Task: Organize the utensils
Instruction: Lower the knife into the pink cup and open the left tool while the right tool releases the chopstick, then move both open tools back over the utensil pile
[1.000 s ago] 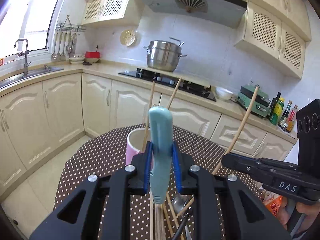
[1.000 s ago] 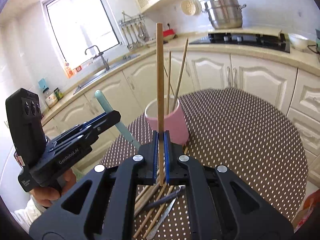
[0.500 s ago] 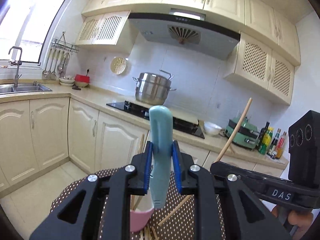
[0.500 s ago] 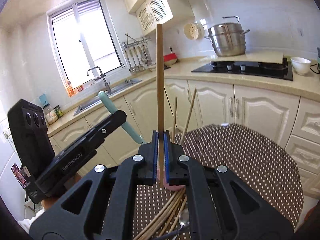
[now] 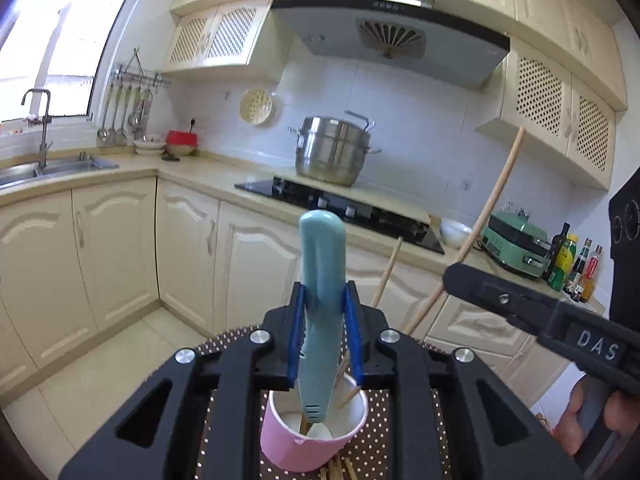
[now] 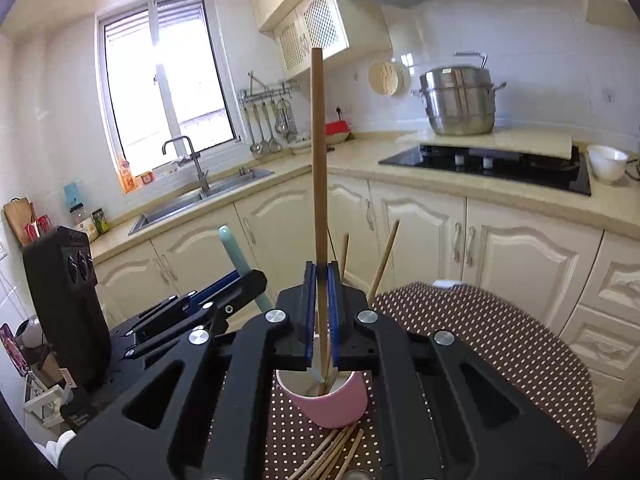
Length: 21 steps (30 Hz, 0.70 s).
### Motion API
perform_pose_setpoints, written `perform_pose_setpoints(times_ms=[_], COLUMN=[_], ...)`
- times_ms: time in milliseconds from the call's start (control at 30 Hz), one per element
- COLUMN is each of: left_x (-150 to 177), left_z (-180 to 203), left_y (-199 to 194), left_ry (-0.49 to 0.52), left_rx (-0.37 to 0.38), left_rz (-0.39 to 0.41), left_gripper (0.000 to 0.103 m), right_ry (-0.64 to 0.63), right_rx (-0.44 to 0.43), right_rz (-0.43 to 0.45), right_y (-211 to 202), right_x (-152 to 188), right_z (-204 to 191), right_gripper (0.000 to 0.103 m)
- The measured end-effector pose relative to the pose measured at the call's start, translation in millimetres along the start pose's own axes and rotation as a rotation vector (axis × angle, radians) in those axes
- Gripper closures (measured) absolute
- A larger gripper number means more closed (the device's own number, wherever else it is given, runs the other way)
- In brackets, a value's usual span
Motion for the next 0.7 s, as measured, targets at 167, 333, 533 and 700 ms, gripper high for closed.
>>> perform_pose_setpoints(times_ms=[167,333,533,700], left_x=[14.6,15.3,17.0,19.0], left_z=[-9.5,-13.2,-18.6,-23.8], left_y=[4.1,-4.0,-13.8,-21.6], left_ry=[-0.002,0.014,0.025,0.033], left_rx=[-0.019,-0.026,-0.050,-0.079], left_rz=[-0.030,-0.016,-0.014,-0.019], left_gripper=[0.080,0.062,0.051,0.048], right_ry=[0.003,-0.007,-0.008,-0.016], right_rx=[0.014,0.028,0.036,0.045], right_rz=[-0.051,-0.076,-0.086,-0.106], right_y=[20.7,30.6,36.3,40.4], right_x=[23.3,35.6,41.3,49.3], right_z=[5.7,5.7,1.6,-1.0], right_gripper=[0.097,0.097,0.097,0.096])
Point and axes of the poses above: each gripper's, at about its wrist camera, not at the fingertips, and y roughly the way its jaws point, z to its right, x to its underside, the point moved 10 cm from there along y, roughly the way its jaws point, and after that the axes turned 3 degrees about y, right-handed, at the moved point
